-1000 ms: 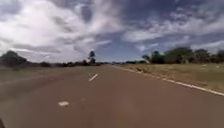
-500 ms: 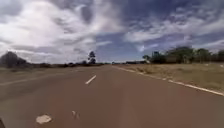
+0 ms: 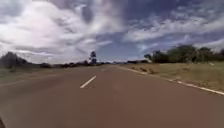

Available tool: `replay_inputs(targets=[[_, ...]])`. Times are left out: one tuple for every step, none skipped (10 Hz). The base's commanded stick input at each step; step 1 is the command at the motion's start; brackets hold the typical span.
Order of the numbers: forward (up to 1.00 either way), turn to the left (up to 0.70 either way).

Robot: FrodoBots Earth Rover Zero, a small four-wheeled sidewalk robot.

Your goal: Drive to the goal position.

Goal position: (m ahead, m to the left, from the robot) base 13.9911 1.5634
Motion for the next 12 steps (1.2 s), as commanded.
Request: replay_inputs(targets=[[1.0, 0.0], [1.0, 0.0], [1.0, 0.0], [1.0, 0.0], [1.0, 0.0], [1.0, 0.0], [1.0, 0.0], [1.0, 0.0], [1.0, 0.0], [1.0, 0.0], [1.0, 0.0], [1.0, 0.0]])
